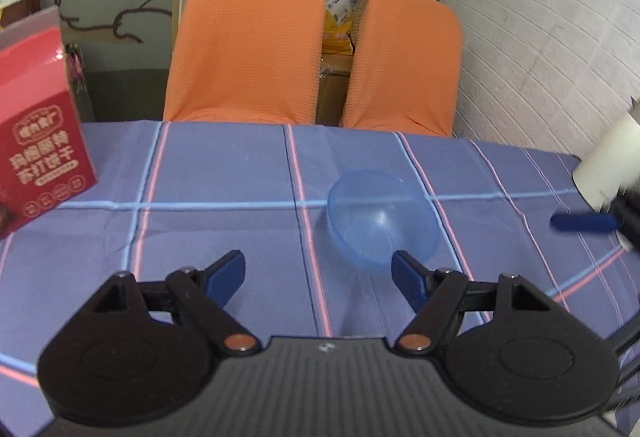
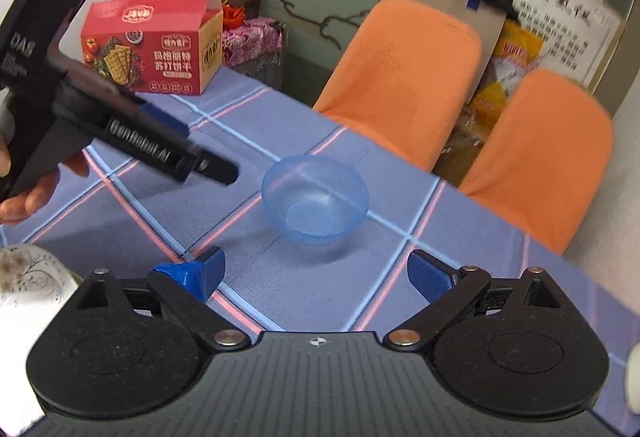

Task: Organize plates and bowls
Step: 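Move the left gripper toward the blue plastic bowl, then grasp the rim of the blue plastic bowl with the left gripper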

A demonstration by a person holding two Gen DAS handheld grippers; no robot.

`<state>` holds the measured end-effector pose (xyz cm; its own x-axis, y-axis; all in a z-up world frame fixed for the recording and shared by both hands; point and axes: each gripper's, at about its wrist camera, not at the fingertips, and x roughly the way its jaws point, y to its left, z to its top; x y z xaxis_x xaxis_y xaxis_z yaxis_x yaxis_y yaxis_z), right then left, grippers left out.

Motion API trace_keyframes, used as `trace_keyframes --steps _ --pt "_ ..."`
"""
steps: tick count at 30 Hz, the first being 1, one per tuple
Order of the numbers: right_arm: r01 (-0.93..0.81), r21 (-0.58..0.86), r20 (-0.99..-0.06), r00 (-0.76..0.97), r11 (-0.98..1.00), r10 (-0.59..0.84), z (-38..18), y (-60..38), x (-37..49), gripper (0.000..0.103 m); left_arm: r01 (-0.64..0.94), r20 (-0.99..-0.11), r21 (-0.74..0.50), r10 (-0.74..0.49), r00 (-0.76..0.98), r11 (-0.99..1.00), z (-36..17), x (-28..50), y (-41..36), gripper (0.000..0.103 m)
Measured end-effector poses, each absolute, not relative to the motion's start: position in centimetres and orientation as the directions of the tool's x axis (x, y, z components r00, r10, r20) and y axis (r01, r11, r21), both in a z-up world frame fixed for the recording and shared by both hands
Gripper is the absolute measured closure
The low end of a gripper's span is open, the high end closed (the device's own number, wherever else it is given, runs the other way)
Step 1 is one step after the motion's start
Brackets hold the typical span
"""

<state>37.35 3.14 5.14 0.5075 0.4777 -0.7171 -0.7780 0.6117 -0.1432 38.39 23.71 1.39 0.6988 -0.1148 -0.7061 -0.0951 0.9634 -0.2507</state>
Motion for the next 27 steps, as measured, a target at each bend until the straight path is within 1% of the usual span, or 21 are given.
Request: trace_keyframes --steps 4,8,11,15,18,22,24,27 --pt "-0.764 -0.070 -0.749 0.464 0.641 0.473 2.6 4.0 40.1 0.018 -0.108 -0.720 -0.293 -0.144 0.679 0.950 -0.6 42.2 23.7 0.029" --pt "-0.754 -0.055 -0.759 0.457 0.654 0.464 0.7 5.1 42.1 0.018 -0.103 -0.733 -0.312 -0.170 0.658 0.945 -2.4 45.8 23.3 0.029" --pt "-0.763 -0.049 -0.765 0.443 0.644 0.467 -0.4 6.2 42.9 0.018 -0.089 -0.736 -0.299 -0.171 0.656 0.950 -3.2 47.4 23.2 0.029" --pt "-0.773 -0.058 -0.762 0.443 0.632 0.472 -1.1 7.0 43.2 0.017 -0.062 -0.751 -0.244 -0.148 0.644 0.968 -3.6 47.7 23.1 0.029" --pt "-0.771 -0.035 -0.758 0.435 0.636 0.485 -1.5 7.1 43.5 0.017 -0.045 -0.758 -0.208 -0.131 0.639 0.977 -3.6 48.1 23.3 0.029" --pt "-0.759 0.008 -0.751 0.425 0.651 0.505 -1.7 7.4 44.2 0.018 -0.032 -0.757 -0.227 -0.156 0.635 0.973 -4.0 48.4 23.3 0.029" --pt "-0.761 0.006 -0.747 0.428 0.649 0.509 -1.7 7.5 44.3 0.018 -0.024 -0.759 -0.232 -0.165 0.629 0.972 -4.4 48.6 23.1 0.029" --pt "-0.769 -0.007 -0.742 0.433 0.639 0.512 -1.8 7.7 44.3 0.018 -0.006 -0.754 -0.203 -0.152 0.639 0.979 -4.5 48.6 22.7 0.029"
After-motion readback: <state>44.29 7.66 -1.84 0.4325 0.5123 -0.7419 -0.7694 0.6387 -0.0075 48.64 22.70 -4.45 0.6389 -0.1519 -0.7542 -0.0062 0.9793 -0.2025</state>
